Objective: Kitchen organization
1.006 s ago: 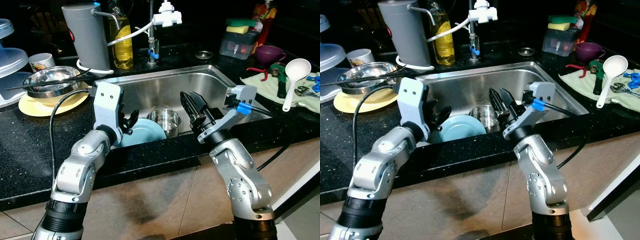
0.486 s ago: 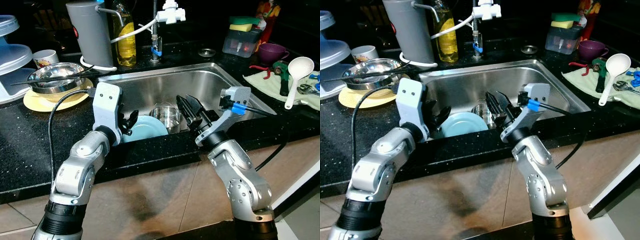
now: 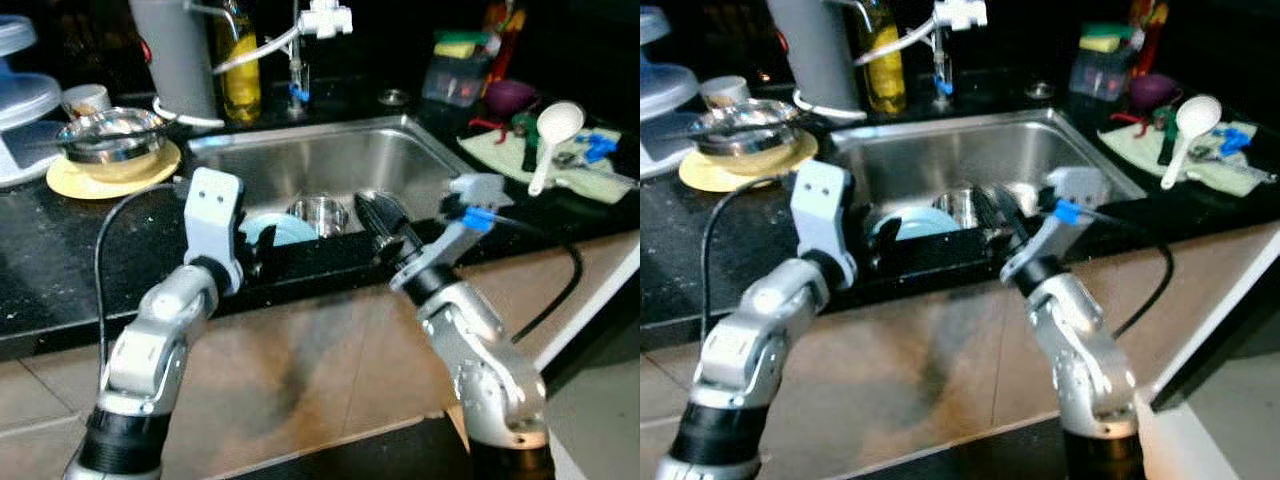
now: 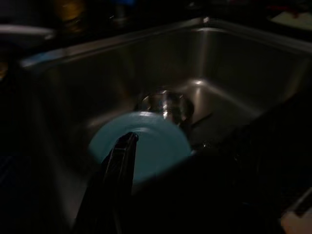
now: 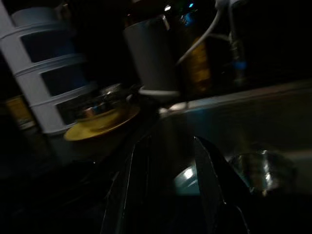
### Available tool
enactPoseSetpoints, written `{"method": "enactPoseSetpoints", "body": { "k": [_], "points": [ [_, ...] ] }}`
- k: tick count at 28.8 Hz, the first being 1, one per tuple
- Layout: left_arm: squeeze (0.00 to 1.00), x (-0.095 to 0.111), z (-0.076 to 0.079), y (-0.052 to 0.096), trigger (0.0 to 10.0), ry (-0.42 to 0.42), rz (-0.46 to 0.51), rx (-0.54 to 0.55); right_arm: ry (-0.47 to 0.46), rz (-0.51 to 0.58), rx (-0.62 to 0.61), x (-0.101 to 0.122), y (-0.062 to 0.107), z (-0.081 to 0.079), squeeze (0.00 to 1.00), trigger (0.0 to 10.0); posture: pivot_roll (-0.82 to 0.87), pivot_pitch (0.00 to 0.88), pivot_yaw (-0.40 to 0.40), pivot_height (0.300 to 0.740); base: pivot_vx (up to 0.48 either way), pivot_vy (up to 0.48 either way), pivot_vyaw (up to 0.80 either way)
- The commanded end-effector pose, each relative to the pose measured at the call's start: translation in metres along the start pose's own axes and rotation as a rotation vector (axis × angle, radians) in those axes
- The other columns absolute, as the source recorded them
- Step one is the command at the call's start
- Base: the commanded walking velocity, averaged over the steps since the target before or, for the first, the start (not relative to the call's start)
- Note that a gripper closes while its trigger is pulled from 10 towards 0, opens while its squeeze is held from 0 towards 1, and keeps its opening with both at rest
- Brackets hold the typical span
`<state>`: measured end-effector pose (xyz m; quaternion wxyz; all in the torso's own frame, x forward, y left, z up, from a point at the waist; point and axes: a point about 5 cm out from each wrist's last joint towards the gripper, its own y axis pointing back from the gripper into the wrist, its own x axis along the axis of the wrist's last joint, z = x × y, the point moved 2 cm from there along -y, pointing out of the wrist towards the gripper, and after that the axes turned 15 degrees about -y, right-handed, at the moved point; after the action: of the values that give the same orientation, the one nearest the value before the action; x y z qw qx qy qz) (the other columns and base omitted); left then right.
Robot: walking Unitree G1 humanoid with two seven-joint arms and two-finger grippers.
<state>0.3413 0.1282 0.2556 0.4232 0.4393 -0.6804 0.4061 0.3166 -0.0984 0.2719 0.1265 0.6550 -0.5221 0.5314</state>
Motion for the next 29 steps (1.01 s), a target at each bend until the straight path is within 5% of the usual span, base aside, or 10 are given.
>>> {"method": "enactPoseSetpoints", "body": {
  "k": [1,17,29],
  "points": [
    [0.00,-0.001,0.000,0.002,10.0,-0.008,-0.007,0.001,0.002,-0.005,-0.004,0.000,0.002,0.001,0.00,10.0,-0.10,0.131,0.006,0.740,-0.285,0.000,0.00],
    [0.00,-0.024,0.005,0.011,10.0,-0.053,-0.134,-0.047,-0.016,-0.095,0.050,-0.009,0.009,-0.002,0.00,10.0,-0.10,0.141,0.002,0.740,-0.053,0.000,0.00],
    [0.00,-0.038,-0.006,0.015,10.0,-0.083,-0.215,-0.001,0.000,-0.142,0.033,-0.009,0.017,0.013,0.00,10.0,-0.08,0.152,0.007,0.740,0.000,0.000,0.00]
  ]
}}
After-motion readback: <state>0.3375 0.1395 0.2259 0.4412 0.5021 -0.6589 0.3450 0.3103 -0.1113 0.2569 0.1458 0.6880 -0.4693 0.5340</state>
